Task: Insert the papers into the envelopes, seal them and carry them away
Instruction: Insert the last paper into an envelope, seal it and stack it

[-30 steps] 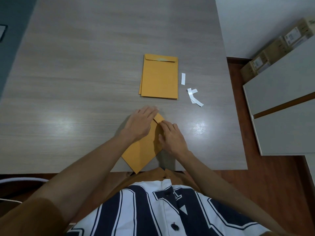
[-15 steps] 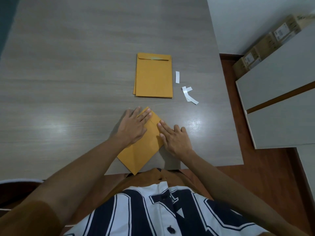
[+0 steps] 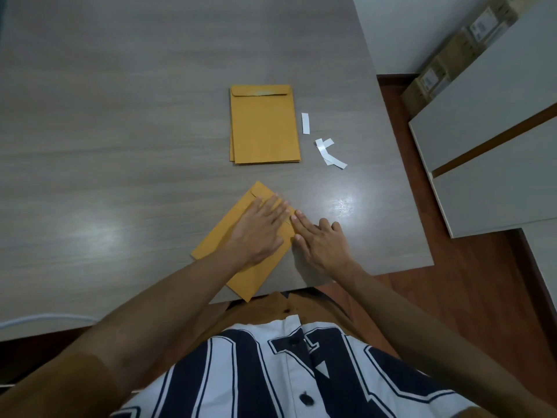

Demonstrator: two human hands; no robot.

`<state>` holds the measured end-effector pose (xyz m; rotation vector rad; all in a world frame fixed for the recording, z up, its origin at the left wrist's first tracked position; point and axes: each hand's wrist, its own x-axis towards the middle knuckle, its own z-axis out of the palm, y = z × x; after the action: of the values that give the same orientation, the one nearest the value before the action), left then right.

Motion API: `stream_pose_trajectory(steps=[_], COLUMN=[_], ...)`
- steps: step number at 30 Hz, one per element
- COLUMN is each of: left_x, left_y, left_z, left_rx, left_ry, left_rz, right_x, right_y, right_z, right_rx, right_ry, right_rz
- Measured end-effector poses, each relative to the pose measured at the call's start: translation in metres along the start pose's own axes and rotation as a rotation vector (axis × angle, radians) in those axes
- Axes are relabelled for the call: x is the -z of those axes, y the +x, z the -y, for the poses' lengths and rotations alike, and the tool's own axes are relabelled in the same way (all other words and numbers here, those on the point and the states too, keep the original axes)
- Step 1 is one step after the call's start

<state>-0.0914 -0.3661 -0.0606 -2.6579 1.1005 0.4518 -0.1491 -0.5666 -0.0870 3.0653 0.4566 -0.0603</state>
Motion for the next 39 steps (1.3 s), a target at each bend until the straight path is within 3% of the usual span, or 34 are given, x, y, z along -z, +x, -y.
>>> stream_pose_trajectory(steps=[2, 7, 11, 14, 16, 22, 26, 33, 39], left_x=[-0.007, -0.015, -0.012, -0.007, -0.004, -0.002, -0.013, -0.022, -0.015], left_y=[-0.005, -0.010, -0.007, -0.005, -0.004, -0.009, -0.013, -0.013, -0.014], left_z=[-0.006, 0.036, 0.051, 0.044, 0.045, 0.057, 0.069, 0.071, 0.082], left_rx=[-0.009, 0.193, 0.252, 0.264, 0.273, 0.253, 0.263, 0.333, 0.358], left_ry=[-0.024, -0.034, -0.020, -0.055, -0.094, -0.122, -0.130, -0.255, -0.372], left_rz=[-0.012, 0.017, 0.052, 0.062, 0.072, -0.045, -0.086, -0.142, -0.127], right_x=[-0.001, -0.006, -0.008, 0.004, 0.015, 0.027, 0.030, 0.031, 0.035], right_y=[0.002, 0.002, 0.006, 0.017, 0.029, 0.069, 0.083, 0.091, 0.100], right_z=[-0.001, -0.006, -0.002, 0.015, 0.025, 0.039, 0.046, 0.071, 0.070], right_rx=[0.008, 0.037, 0.004, -0.112, -0.258, -0.589, -0.597, -0.596, -0.658], right_ry=[-0.008, -0.044, -0.069, 0.059, 0.296, 0.570, 0.614, 0.384, 0.433], right_rz=[-0.024, -0.070, -0.091, -0.154, -0.180, 0.110, 0.292, 0.318, 0.405])
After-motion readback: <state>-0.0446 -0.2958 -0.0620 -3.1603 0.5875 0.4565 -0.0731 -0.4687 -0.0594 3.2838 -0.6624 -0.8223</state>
